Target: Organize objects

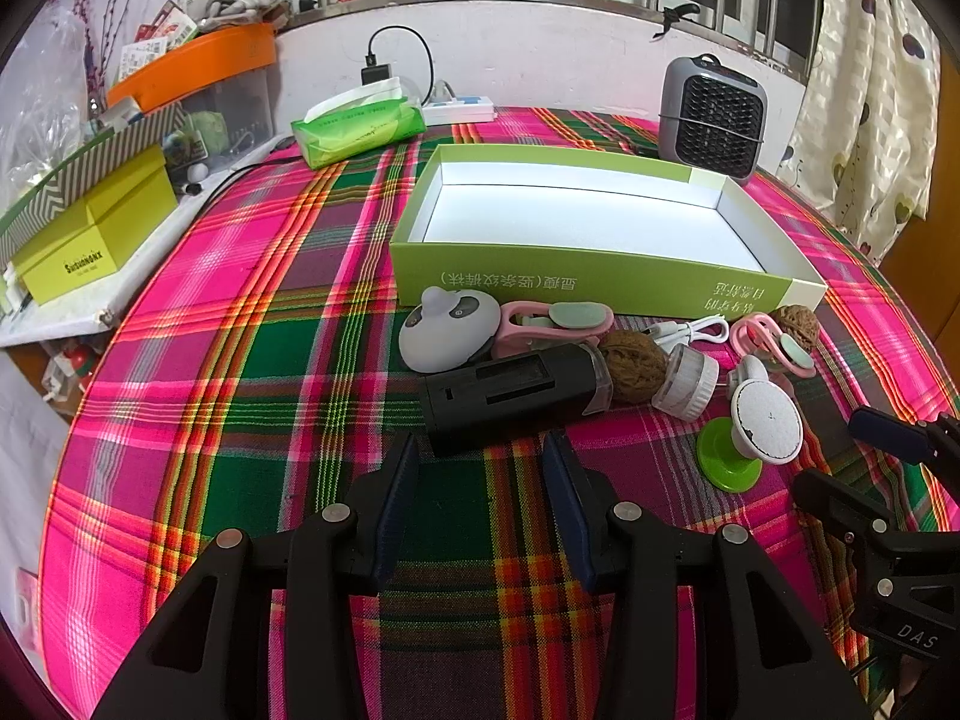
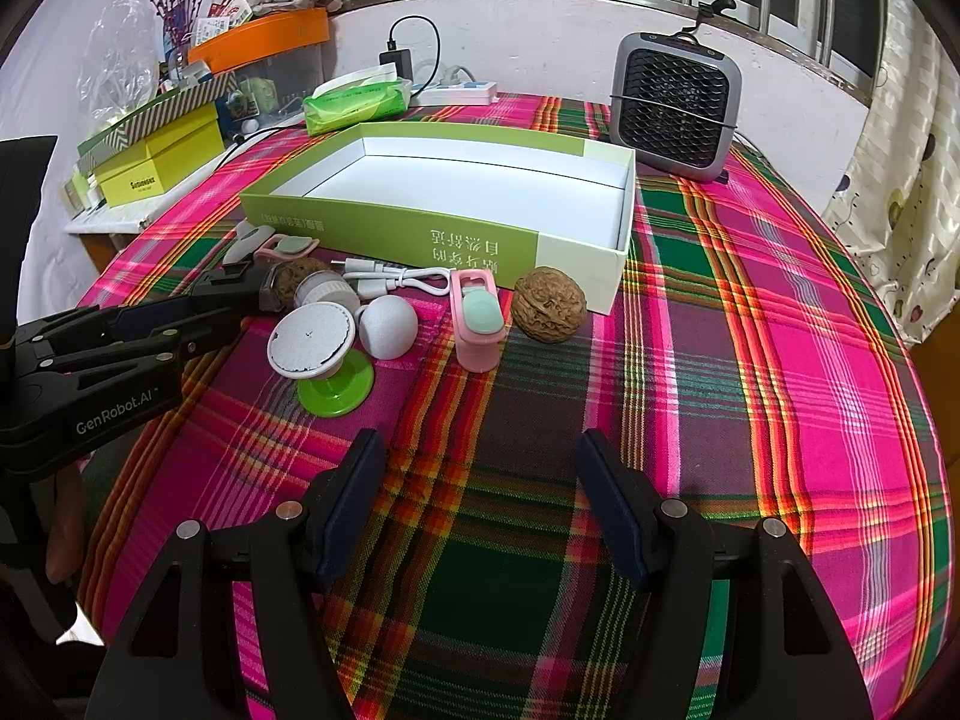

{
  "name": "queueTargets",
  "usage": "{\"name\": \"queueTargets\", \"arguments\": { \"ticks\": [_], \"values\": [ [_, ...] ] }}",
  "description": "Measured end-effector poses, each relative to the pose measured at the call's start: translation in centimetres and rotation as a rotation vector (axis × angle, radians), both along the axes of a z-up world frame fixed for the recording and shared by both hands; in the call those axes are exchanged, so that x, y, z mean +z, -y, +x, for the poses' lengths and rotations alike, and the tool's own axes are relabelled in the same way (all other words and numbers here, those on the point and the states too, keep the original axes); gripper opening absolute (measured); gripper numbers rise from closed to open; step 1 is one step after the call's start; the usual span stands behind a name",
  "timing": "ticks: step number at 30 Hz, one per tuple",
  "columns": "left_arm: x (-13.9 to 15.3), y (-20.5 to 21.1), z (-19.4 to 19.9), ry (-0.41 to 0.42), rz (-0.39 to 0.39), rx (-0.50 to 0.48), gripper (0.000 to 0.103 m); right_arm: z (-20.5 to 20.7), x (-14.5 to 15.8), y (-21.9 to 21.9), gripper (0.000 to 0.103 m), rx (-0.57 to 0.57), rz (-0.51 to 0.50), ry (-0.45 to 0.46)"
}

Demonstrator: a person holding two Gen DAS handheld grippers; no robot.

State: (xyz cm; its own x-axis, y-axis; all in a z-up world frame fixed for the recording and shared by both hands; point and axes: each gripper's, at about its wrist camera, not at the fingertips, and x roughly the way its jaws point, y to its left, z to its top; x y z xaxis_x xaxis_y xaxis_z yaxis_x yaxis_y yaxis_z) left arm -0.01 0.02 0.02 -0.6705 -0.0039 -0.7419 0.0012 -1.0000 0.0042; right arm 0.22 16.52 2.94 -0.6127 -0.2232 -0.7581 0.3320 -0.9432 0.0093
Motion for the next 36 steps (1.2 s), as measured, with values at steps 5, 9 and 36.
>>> {"name": "queueTargets", "arguments": {
  "ticks": [5,9,36],
  "values": [
    [0.0,0.0,0.0,0.0,-0.001,0.0,0.042,0.02,0.0,-0.03,0.067,0.0,0.0,0.0],
    [0.0,-0.01,0.0,0.0,-0.001,0.0,0.042,0.04,0.0,-0.05,0.067,0.0,0.0,0.0],
    [0.05,0.29,0.13,-0.001,-0.009,0.001,0.042,0.02,-0.08,-0.07,0.067,0.0,0.0,-0.001]
  ]
}}
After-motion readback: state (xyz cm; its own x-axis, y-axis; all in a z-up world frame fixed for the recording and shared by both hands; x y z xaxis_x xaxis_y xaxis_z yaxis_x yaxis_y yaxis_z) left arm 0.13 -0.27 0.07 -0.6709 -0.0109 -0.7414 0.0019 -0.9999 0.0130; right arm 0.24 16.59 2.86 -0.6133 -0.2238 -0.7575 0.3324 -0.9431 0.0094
